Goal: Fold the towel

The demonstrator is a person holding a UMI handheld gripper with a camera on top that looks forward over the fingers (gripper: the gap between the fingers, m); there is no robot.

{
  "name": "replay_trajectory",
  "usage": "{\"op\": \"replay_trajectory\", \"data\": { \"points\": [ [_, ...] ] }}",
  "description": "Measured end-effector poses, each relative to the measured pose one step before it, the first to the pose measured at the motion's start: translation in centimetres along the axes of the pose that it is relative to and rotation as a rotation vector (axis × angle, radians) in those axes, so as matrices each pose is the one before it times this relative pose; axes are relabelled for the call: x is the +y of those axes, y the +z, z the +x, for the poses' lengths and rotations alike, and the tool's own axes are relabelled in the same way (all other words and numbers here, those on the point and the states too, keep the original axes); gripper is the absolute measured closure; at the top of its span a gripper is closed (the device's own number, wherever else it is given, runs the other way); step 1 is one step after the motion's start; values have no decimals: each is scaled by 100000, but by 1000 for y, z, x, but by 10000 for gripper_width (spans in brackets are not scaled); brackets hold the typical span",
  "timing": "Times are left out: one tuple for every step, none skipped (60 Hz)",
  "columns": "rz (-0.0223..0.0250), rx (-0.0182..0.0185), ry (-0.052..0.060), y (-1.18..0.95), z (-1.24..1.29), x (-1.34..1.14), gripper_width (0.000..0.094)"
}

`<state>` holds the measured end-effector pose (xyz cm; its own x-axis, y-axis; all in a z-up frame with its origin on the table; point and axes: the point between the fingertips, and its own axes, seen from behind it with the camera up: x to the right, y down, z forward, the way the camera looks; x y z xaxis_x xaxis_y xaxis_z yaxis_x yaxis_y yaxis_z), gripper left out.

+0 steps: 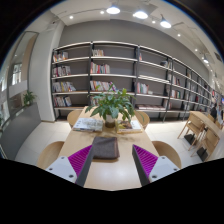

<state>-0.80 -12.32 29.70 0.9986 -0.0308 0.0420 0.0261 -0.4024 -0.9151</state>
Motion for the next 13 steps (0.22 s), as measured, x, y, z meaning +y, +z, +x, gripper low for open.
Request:
{"op": "replay_trajectory", "data": {
  "points": [
    [168,157,-6,-166,8,-37,165],
    [185,67,103,-127,6,-57,165],
    [258,-11,183,-107,-39,-78,166],
    [264,-26,120,-147,-49,-59,164],
    [217,-12,62,-69,-78,-75,164],
    [193,-77,79,-110,-60,-57,165],
    [216,-140,189,-33,-66,-63,165],
    [183,-224,234,-46,-117,-35,166],
    [173,-335,212,-46,-145,-55,166],
    [138,-382,18,221,-95,35,167],
    [18,-451,-12,-23,-165,-49,165],
    [-47,-337,-56,-87,-143,-31,166],
    [-81,-183,-118,-60,-93,4,167]
  ]
}}
